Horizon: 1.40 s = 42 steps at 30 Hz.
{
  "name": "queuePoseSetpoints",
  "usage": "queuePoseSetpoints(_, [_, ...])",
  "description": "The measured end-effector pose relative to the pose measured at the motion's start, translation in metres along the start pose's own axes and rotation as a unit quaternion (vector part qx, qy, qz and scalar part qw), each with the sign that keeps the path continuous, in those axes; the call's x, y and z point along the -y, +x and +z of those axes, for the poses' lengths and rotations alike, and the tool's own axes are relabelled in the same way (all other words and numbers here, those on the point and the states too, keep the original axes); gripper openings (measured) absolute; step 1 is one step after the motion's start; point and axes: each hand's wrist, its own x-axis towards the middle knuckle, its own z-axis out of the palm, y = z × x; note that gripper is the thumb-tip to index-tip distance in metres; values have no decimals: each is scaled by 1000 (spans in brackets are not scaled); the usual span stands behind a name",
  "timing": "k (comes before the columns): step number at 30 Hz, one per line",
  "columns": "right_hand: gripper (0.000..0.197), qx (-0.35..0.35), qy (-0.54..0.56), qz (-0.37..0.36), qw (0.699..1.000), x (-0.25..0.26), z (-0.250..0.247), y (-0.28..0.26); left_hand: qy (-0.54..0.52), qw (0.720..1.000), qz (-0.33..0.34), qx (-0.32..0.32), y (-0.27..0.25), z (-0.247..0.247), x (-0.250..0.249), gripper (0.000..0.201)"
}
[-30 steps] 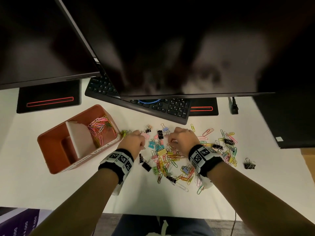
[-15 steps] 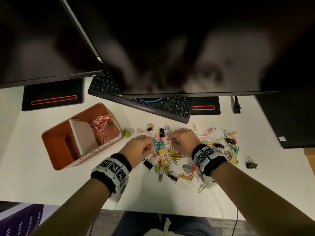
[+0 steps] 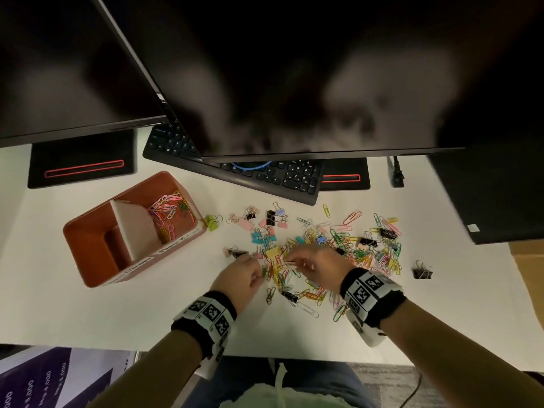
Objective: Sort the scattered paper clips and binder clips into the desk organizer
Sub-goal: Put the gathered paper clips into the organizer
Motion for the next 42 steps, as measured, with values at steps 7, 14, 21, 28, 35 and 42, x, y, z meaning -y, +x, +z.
queuePoseSetpoints(7, [58, 78, -65, 6, 995, 3, 17, 5, -17, 999, 21, -32, 5, -4, 0, 10])
queuePoseSetpoints(14, [56, 28, -94, 20, 995, -4, 2, 7, -24, 997, 58, 32, -3, 13, -4, 10])
queuePoseSetpoints(21, [57, 54, -119, 3, 991, 0, 1, 10, -20, 1000, 8, -19, -7, 11, 10, 11])
queuePoseSetpoints(28, [26, 52, -120, 12, 991, 3, 10, 21, -15, 999, 36, -14, -3, 29, -8, 9])
queuePoseSetpoints(35, [13, 1, -86, 50, 995, -6, 7, 19, -12, 999, 37, -14, -3, 34, 0, 8])
queuePoseSetpoints(42, [15, -7, -78, 52, 996, -7, 7, 15, -108, 992, -46, -48, 2, 27, 8, 21])
